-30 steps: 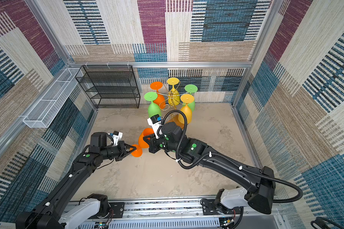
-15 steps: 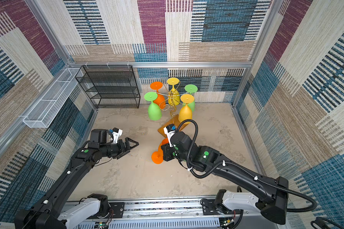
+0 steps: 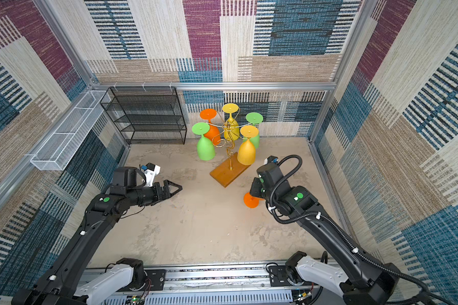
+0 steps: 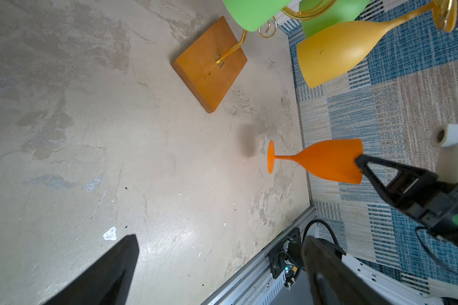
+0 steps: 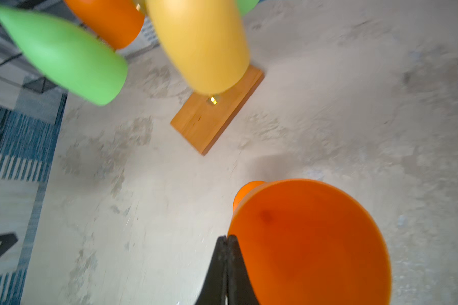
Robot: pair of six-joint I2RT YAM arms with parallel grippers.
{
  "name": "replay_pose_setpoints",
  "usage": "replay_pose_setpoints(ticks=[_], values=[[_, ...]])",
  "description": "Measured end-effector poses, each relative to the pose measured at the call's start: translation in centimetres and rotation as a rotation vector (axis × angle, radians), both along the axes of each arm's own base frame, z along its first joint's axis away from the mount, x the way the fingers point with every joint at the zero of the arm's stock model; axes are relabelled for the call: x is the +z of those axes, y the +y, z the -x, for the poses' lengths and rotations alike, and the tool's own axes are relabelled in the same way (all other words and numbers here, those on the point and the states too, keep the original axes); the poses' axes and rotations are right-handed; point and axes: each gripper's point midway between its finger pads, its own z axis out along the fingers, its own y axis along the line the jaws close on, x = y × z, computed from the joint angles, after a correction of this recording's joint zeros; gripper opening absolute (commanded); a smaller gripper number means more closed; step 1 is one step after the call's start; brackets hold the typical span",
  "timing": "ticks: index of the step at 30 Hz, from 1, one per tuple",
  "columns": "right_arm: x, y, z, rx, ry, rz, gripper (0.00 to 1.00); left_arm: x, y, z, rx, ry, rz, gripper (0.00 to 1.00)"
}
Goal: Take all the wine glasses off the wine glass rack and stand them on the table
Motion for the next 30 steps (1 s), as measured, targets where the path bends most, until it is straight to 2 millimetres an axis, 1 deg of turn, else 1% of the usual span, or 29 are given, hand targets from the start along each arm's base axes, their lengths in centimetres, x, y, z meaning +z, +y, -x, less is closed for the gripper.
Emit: replay_pose_setpoints(ticks=[2, 3, 6, 8, 9, 10, 12, 14, 19, 23, 28, 30], values=[[0.2, -2.4, -2.0, -0.065, -0.008, 0.027, 0.0, 0.2, 0.1, 0.1, -0.011, -0.002, -0.015, 1.0], [0.2, -3.4, -3.0, -0.086, -0.008, 0.037, 0.0, 0.3, 0.1, 0.1, -0.017, -0.006, -0.022, 1.0], [-0.4, -7.1, -6.1, -0.163, 0.008, 0.077, 0.0, 0.7, 0.4, -0.2, -0.023, -0.027, -0.065, 1.0], [0.0, -9.2, -8.6, -0.198, -0.004, 0.091, 0.0, 0.5, 0.8, -0.4, -0.025, -0.034, -0.099, 1.0], [0.4, -9.8, -9.6, -0.205, -0.012, 0.099, 0.0, 0.3, 0.8, -0.4, -0.029, -0.032, -0.107, 1.0], [1.1, -10.2, -11.1, -0.202, -0.033, 0.11, 0.0, 0.0, 1.0, -0.6, -0.028, -0.03, -0.124, 1.0], [1.9, -10.4, -13.9, -0.188, -0.06, 0.124, 0.0, -0.6, 1.0, -0.8, -0.032, -0.017, -0.136, 0.99], [1.9, -10.9, -16.7, -0.177, -0.063, 0.155, 0.0, -1.4, 1.1, -1.0, -0.034, -0.003, -0.155, 0.99], [2.2, -12.5, -22.7, -0.165, -0.078, 0.221, 0.0, -2.9, 1.4, -1.1, -0.031, 0.005, -0.178, 0.99], [1.6, -13.1, -26.0, -0.143, -0.083, 0.262, 0.0, -3.9, 1.5, -1.6, -0.032, 0.023, -0.199, 0.99], [-0.6, -12.7, -29.5, -0.085, -0.07, 0.291, 0.0, -4.5, 1.3, -2.2, -0.047, 0.017, -0.211, 0.98], [-1.2, -12.7, -30.6, -0.07, -0.067, 0.298, 0.0, -4.7, 1.3, -2.3, -0.056, 0.005, -0.216, 0.98]])
